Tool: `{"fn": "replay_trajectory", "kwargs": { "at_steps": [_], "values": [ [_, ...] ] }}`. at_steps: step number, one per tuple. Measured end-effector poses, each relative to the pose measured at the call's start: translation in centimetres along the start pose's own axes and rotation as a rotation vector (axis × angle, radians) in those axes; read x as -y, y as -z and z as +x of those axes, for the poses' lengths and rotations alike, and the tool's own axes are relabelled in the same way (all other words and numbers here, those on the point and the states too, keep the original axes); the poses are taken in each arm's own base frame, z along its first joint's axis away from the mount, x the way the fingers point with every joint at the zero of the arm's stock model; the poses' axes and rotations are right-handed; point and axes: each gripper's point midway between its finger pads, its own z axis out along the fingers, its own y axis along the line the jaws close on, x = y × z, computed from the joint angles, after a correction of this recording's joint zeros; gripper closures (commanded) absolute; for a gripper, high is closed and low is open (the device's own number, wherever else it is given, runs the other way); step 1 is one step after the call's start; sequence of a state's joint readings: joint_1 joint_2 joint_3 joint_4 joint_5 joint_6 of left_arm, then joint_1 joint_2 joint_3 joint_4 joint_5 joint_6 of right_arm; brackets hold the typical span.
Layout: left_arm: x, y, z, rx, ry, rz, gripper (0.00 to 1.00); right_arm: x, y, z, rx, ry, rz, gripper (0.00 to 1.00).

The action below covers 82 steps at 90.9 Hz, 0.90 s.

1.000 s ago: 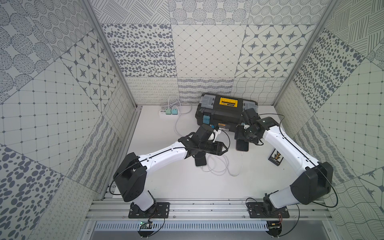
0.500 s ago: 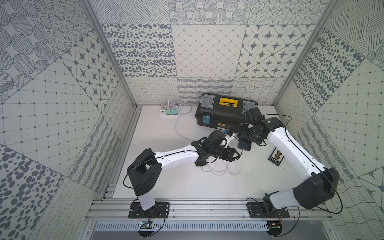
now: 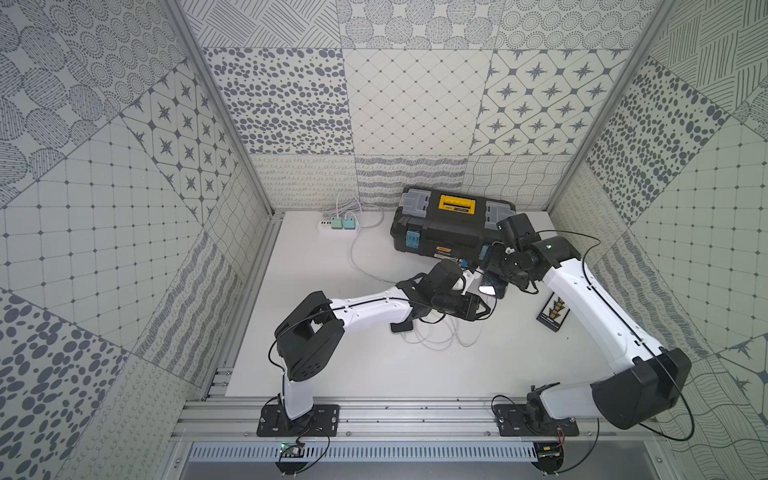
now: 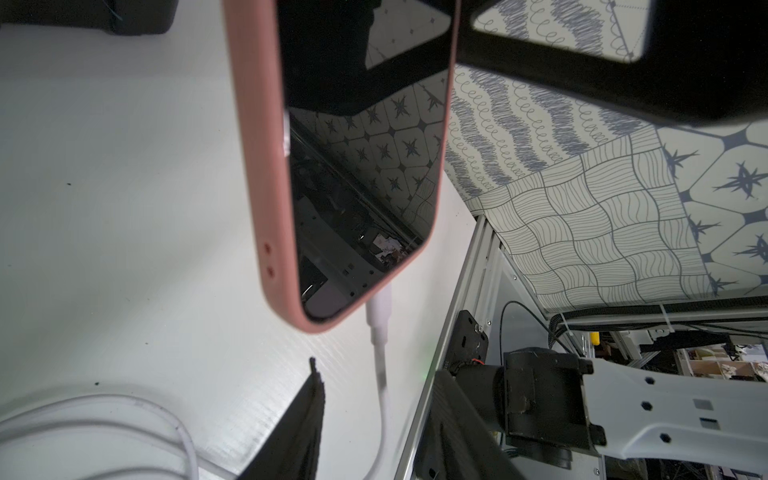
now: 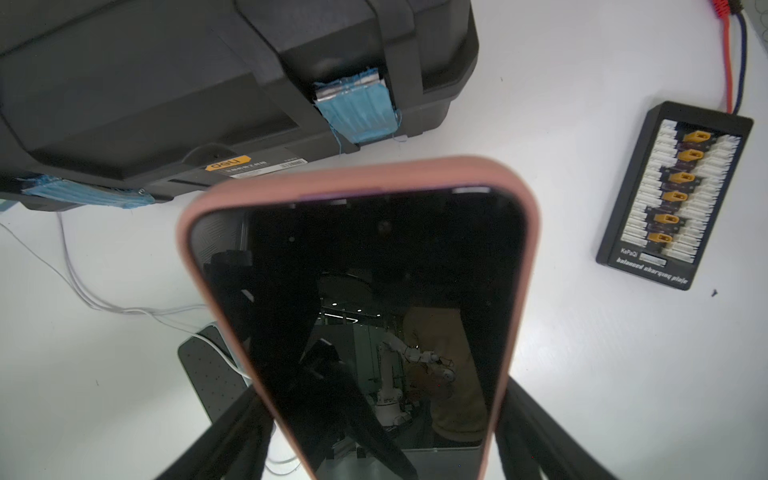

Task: Unplug the charging cable from the phone
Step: Remove the charging cable from the phone.

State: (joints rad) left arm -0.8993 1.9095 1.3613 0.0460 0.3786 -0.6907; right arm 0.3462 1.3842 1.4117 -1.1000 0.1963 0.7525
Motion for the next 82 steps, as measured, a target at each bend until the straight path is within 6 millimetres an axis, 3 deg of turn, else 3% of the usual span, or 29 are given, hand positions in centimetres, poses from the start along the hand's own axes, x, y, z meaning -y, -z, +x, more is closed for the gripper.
{"fn": "replay_trajectory", "kwargs": {
  "at_steps": [54, 82],
  "values": [
    [0.0, -1.1, -0.4, -0.016, 0.002, 0.009, 1.0, 0.0, 0.5, -0.5, 0.031, -0.03, -0.009, 0.43],
    [-0.1, -1.0, -0.3, -0.026, 0.008, -0.002, 1.0, 0.0, 0.4, -0.6, 0.033, -0.035, -0.011, 0.45]
  ]
}}
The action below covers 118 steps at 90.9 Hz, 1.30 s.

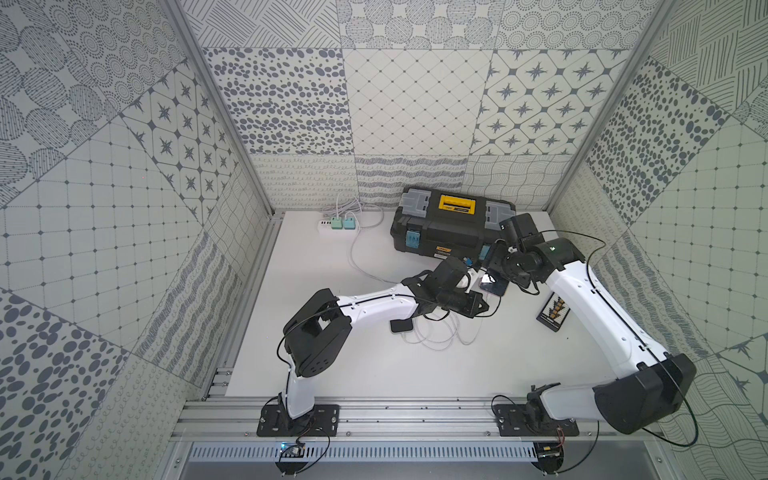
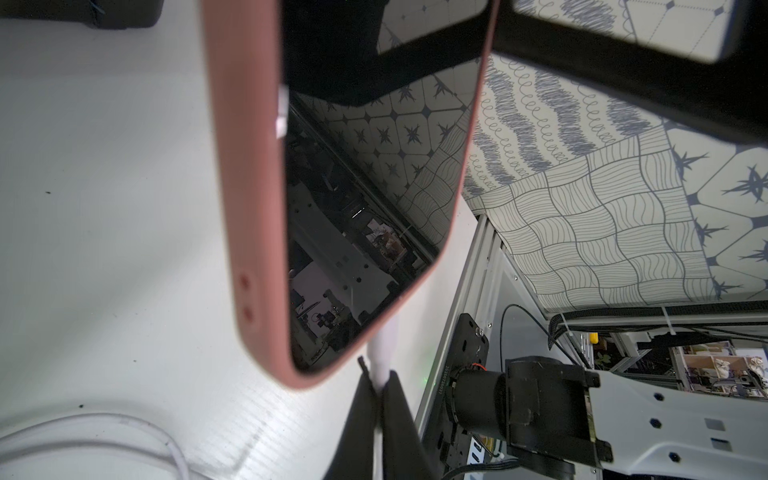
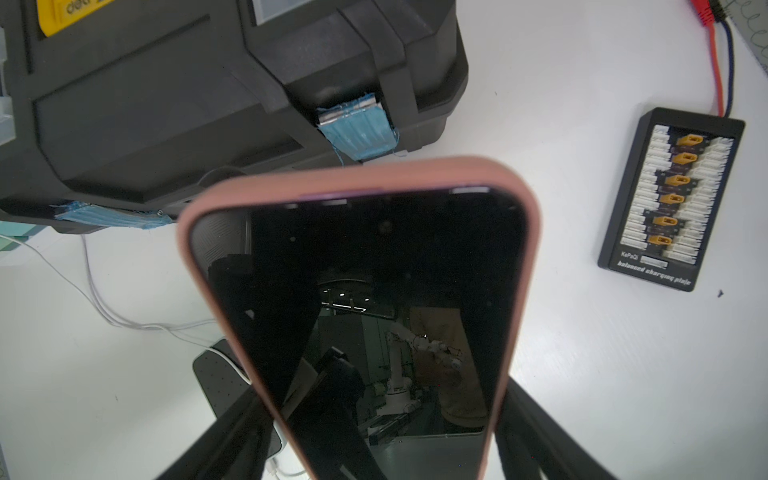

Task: Unplug the charging cable from the phone
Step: Remove the charging cable from the phone.

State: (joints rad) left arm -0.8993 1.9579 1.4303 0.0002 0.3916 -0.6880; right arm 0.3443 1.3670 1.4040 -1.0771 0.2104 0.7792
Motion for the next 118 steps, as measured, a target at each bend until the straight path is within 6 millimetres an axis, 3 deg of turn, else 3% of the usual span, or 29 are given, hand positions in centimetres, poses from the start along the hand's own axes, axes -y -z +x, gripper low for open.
{"fn": "replay_trajectory", "kwargs": {
  "at_steps": [118],
  "values": [
    [0.11, 0.2, -0.13, -0.019, -0.003, -0.017, 1.0, -0.07, -0.2, -0.33, 0.007, -0.019, -0.01, 0.45]
  ]
}}
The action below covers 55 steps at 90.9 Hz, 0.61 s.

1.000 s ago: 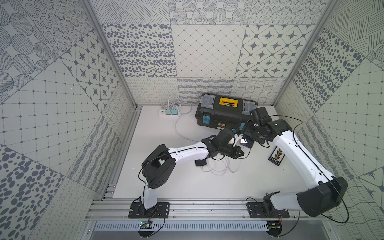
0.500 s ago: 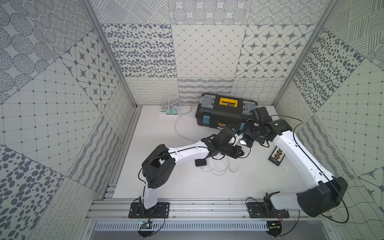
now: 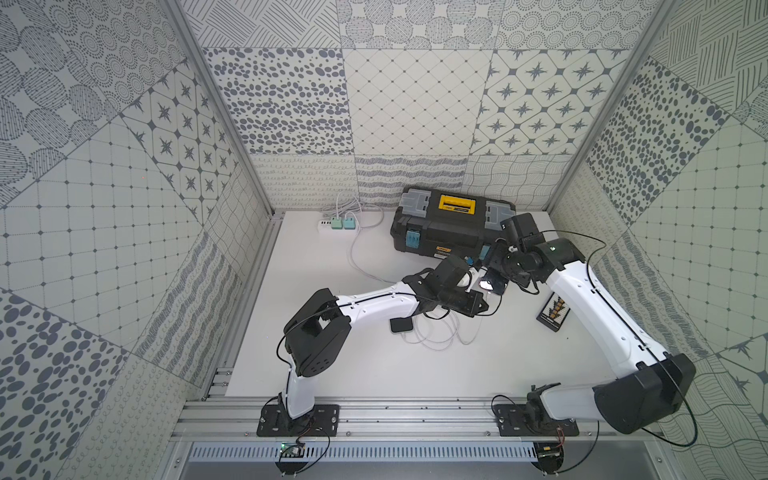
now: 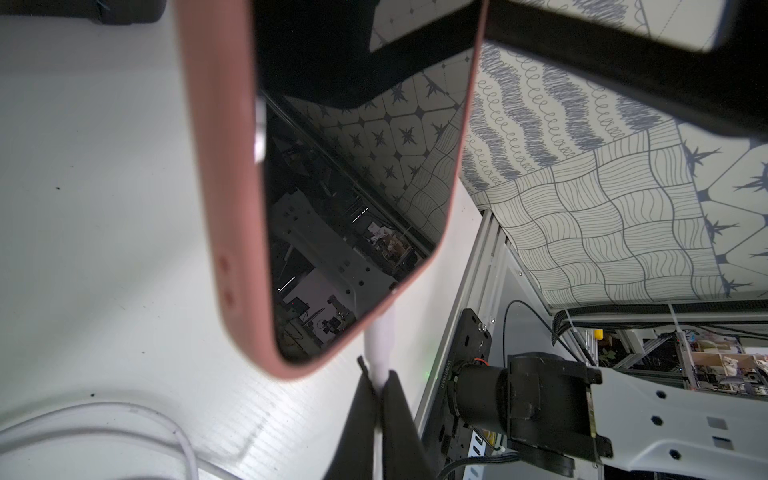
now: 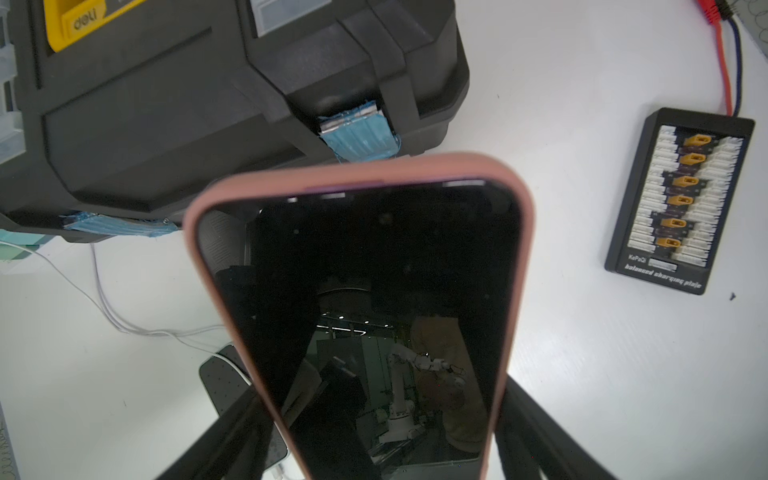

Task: Unplug the charging cable from the phone
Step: Remove the charging cable from the phone.

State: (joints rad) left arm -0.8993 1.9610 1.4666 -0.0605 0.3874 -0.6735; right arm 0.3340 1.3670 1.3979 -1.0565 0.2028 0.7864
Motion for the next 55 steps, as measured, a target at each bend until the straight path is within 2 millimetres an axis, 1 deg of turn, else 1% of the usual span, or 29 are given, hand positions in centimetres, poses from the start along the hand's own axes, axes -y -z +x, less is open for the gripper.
{"fn": "replay_trajectory", "kwargs": {
  "at_steps": [23, 42, 55],
  "values": [
    [0.3, 0.0, -0.4, 0.005, -0.019, 0.009, 1.0, 0.5, 0.0, -0.6, 0.002, -0.02, 0.001, 0.46],
    [0.5, 0.0, -0.5, 0.007, -0.042, 0.018, 1.0, 1.0, 0.5, -2.0, 0.024, -0.047, -0.005, 0.46],
    [0.7, -0.1, -0.5, 0.004, -0.049, 0.026, 1.0, 1.3, 0.6, -2.6, 0.033, -0.06, -0.003, 0.46]
  ]
}}
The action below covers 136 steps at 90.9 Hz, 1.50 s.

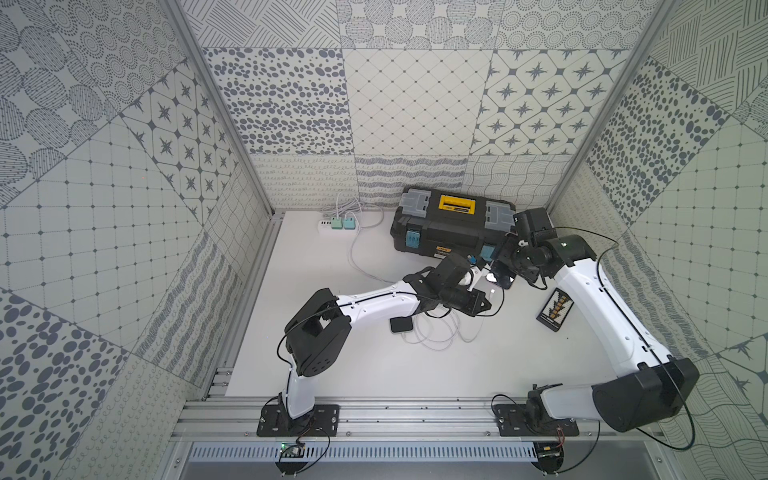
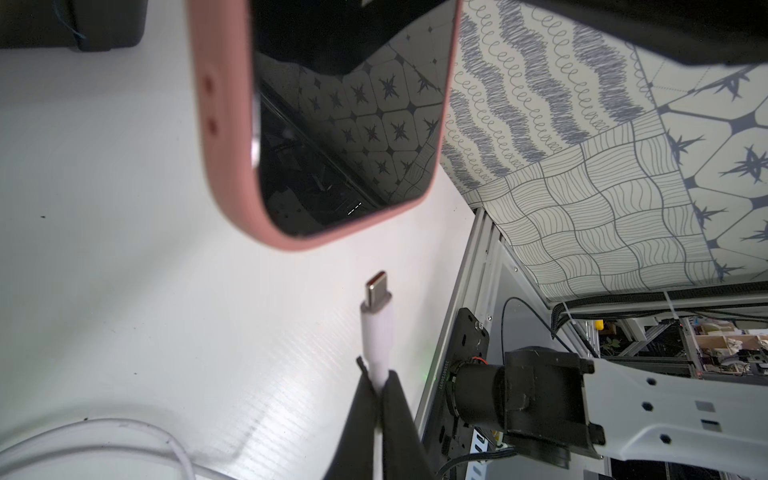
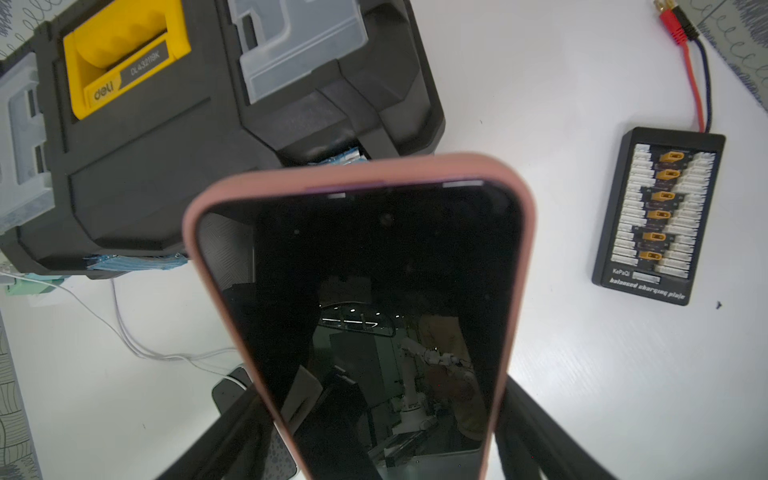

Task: Unplug the charging cable from the phone
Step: Remove the charging cable from the phone.

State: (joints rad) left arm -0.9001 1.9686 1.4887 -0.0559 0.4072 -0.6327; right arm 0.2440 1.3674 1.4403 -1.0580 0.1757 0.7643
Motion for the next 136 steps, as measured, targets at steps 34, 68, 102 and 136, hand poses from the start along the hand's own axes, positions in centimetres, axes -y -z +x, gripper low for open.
{"fn": "replay_trajectory", "kwargs": {
  "at_steps": [34, 68, 102, 136],
  "values": [
    [-0.4, -1.4, -0.6, -0.017, -0.018, -0.007, 1.0, 1.7, 0.0, -1.5, 0.01, -0.04, 0.012, 0.46],
    [-3.6, -5.3, -3.2, -0.022, -0.009, -0.073, 1.0, 7.9, 1.6, -2.3, 0.054, -0.149, 0.059, 0.45],
    [-6.5, -8.2, -4.1, -0.033, 0.026, -0.103, 1.0, 9.7, 0.9, -0.1, 0.0, -0.138, 0.096, 0.45],
    [-9.2, -9.5, -2.8, -0.07, 0.07, -0.138, 0.77, 9.9, 0.9, -0.1, -0.004, -0.124, 0.097, 0.45]
  ]
}}
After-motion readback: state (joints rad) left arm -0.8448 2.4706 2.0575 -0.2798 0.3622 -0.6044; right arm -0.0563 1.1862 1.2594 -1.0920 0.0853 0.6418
